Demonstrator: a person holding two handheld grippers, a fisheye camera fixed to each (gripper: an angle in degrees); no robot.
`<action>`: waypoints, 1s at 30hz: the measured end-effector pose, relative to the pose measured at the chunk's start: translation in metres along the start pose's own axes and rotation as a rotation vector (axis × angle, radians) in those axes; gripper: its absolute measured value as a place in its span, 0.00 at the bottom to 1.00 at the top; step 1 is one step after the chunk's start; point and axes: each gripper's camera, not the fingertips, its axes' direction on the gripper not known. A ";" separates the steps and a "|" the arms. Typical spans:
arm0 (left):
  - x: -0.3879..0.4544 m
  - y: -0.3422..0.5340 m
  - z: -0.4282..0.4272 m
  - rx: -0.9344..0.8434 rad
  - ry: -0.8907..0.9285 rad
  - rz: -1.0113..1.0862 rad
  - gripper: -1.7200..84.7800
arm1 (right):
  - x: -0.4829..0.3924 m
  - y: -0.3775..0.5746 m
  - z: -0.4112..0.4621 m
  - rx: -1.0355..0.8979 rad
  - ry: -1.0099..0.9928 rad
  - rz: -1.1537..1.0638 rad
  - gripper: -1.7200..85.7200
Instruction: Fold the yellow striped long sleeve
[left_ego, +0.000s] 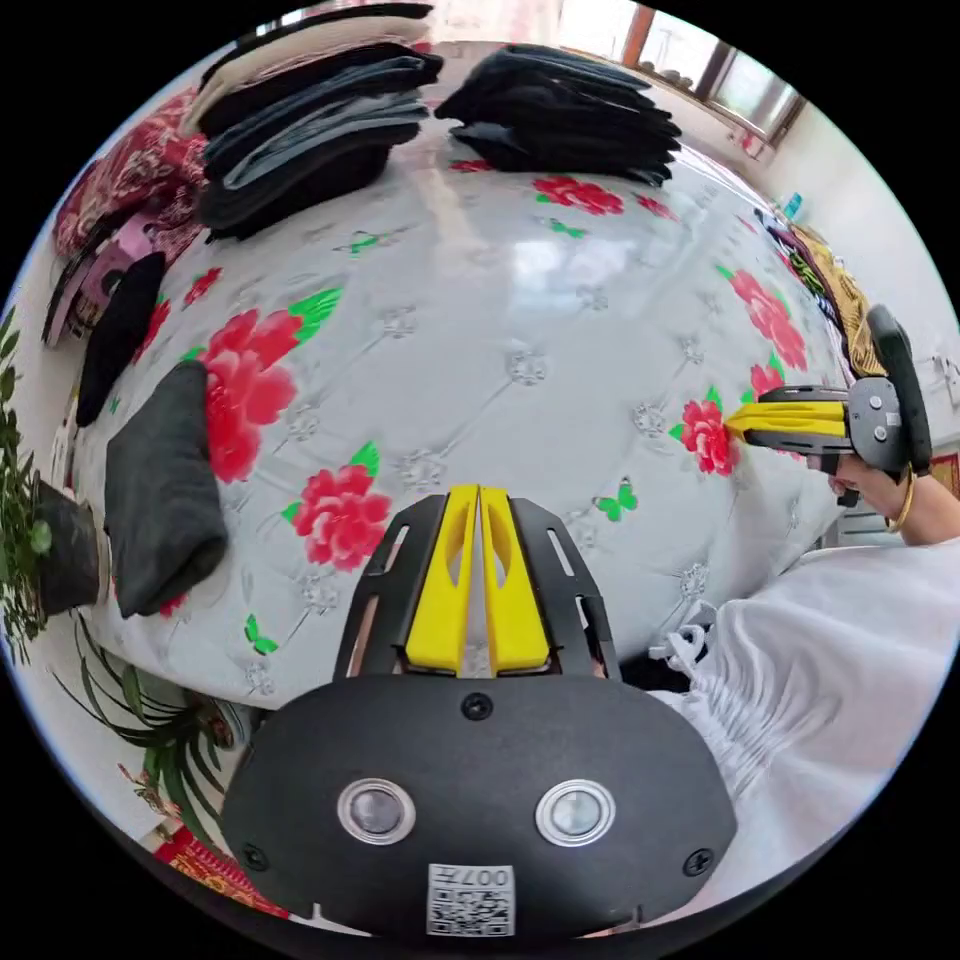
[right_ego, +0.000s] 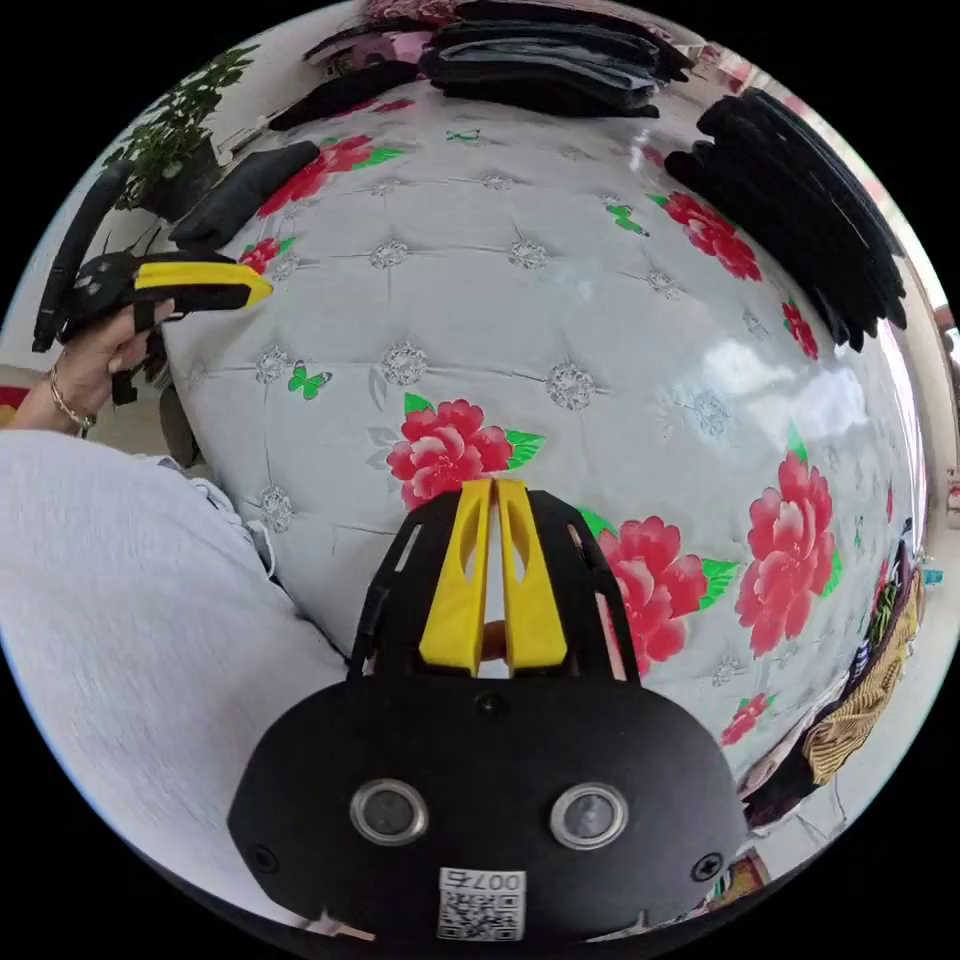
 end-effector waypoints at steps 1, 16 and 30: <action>0.020 -0.012 0.005 -0.036 0.016 0.020 0.01 | 0.012 0.005 -0.005 0.035 -0.038 0.062 0.09; 0.107 -0.039 0.020 -0.151 -0.199 -0.006 0.01 | 0.349 0.268 -0.123 0.291 0.444 1.098 0.16; 0.059 -0.013 0.021 -0.110 -0.030 -0.519 0.01 | 0.491 0.312 -0.068 0.056 0.236 1.272 0.06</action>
